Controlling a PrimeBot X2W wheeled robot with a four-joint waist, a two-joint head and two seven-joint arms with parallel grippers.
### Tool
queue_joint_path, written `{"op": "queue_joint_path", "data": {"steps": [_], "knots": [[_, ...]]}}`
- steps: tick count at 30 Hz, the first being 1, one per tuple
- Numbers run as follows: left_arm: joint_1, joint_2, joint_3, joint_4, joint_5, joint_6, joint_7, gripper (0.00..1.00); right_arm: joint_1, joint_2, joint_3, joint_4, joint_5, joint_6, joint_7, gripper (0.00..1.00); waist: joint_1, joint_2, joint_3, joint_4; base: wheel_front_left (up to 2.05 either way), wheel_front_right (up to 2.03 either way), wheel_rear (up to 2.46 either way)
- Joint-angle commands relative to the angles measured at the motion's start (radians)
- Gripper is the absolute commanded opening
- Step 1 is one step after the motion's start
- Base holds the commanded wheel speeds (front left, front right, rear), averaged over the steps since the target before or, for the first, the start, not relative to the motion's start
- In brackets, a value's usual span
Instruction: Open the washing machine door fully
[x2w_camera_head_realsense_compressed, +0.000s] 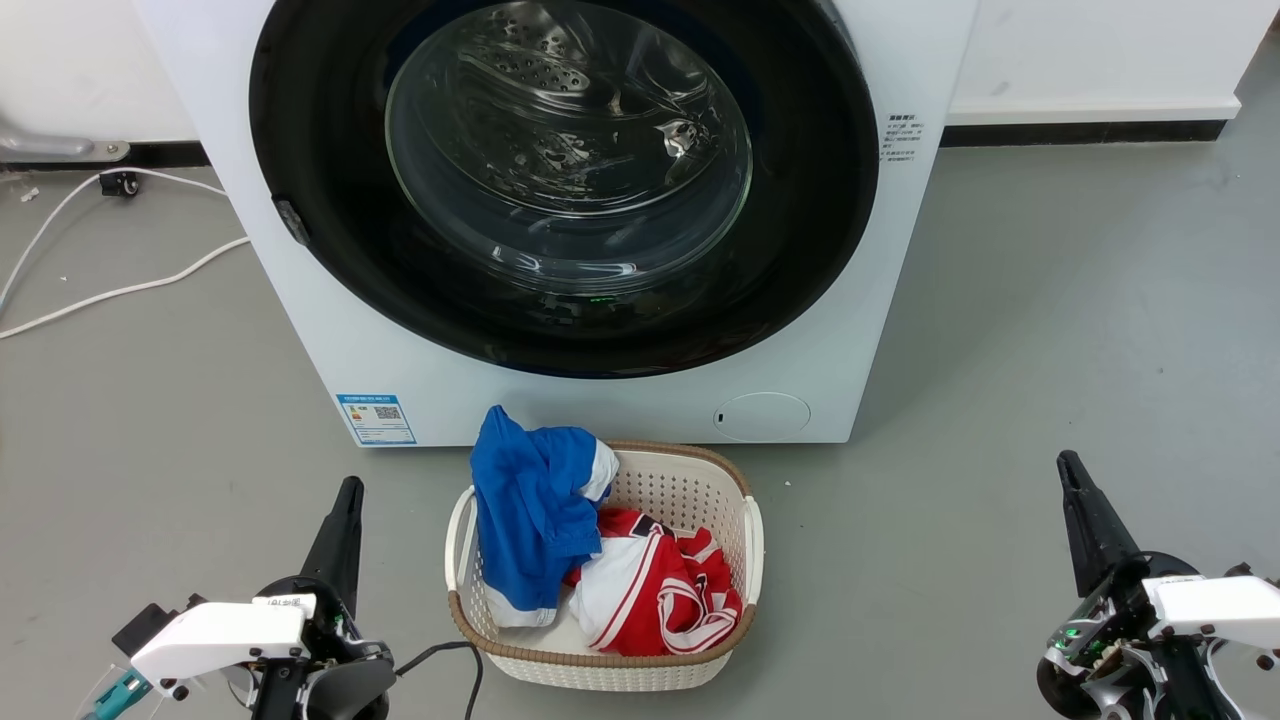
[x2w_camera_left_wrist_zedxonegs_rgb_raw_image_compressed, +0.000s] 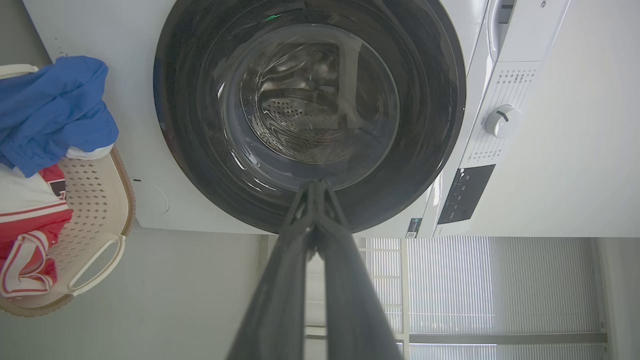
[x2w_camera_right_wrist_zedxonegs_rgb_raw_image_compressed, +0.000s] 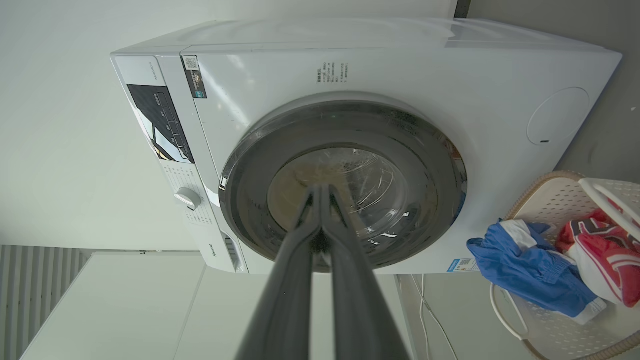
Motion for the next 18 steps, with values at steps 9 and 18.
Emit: {"op": "queue_joint_path", "data": {"steps": [9,18], "knots": [[-0.008,-0.002,0.002,0.0,0.003,-0.003,0.002,0.0,-0.014,0.003,0.001,0.001,-0.002,0.004,-0.001,0.0,0.0,0.0,0.0,0.0,0.0,0.0,0.0],[-0.008,-0.002,0.002,0.0,0.003,-0.003,0.002,0.0,-0.014,0.003,0.001,0.001,-0.002,0.004,-0.001,0.0,0.0,0.0,0.0,0.0,0.0,0.0,0.0]]}}
